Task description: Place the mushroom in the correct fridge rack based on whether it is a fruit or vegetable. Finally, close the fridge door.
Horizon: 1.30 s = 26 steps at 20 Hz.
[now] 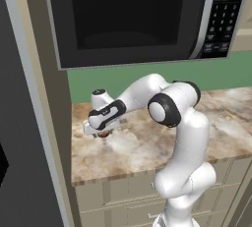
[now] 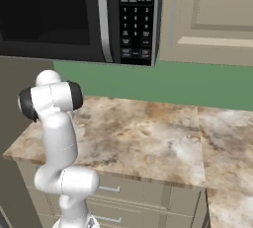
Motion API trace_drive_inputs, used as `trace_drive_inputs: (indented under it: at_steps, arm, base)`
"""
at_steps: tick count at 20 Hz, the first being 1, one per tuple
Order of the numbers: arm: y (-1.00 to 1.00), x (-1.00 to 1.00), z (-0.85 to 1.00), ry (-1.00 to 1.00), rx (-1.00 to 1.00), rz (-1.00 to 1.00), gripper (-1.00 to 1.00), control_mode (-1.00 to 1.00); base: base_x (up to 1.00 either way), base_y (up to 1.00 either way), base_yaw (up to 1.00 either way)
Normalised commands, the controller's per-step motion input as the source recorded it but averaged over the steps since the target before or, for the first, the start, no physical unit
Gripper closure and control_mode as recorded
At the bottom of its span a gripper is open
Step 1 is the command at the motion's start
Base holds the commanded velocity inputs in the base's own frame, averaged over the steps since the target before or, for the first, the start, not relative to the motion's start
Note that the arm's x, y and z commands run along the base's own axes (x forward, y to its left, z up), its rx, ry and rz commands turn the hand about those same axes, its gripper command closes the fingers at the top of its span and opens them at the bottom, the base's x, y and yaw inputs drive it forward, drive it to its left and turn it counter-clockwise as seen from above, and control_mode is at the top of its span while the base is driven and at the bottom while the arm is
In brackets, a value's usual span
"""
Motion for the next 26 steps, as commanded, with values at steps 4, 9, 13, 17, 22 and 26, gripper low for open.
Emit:
trace_drive_inputs:
  at_steps: [4, 9, 13, 17, 22, 26]
  arm:
    - [-0.16, -0.33, 0.02, -0.09, 0.04, 0.00, 1.00, -1.00]
    - [-0.66, -1.00, 0.71, -0.26, 0.08, 0.00, 1.00, -1.00]
    - [-0.95, -1.00, 0.54, -0.17, 0.09, 0.00, 1.00, -1.00]
    - [-1.00, -0.98, 0.70, -0.15, 0.11, -0.02, 1.00, -1.00]
    - [-0.96, -0.62, 0.66, -0.13, 0.13, -0.02, 1.00, -1.00]
    - [-0.51, -0.18, 0.24, -0.05, 0.08, -0.08, 1.00, -1.00]
  base:
    - [0.00, 0.00, 0.00]
    - [0.00, 0.00, 0.00]
    - [0.00, 0.00, 0.00]
    - [0.00, 0.00, 0.00]
    - [0.00, 0.00, 0.00]
    - [0.00, 0.00, 0.00]
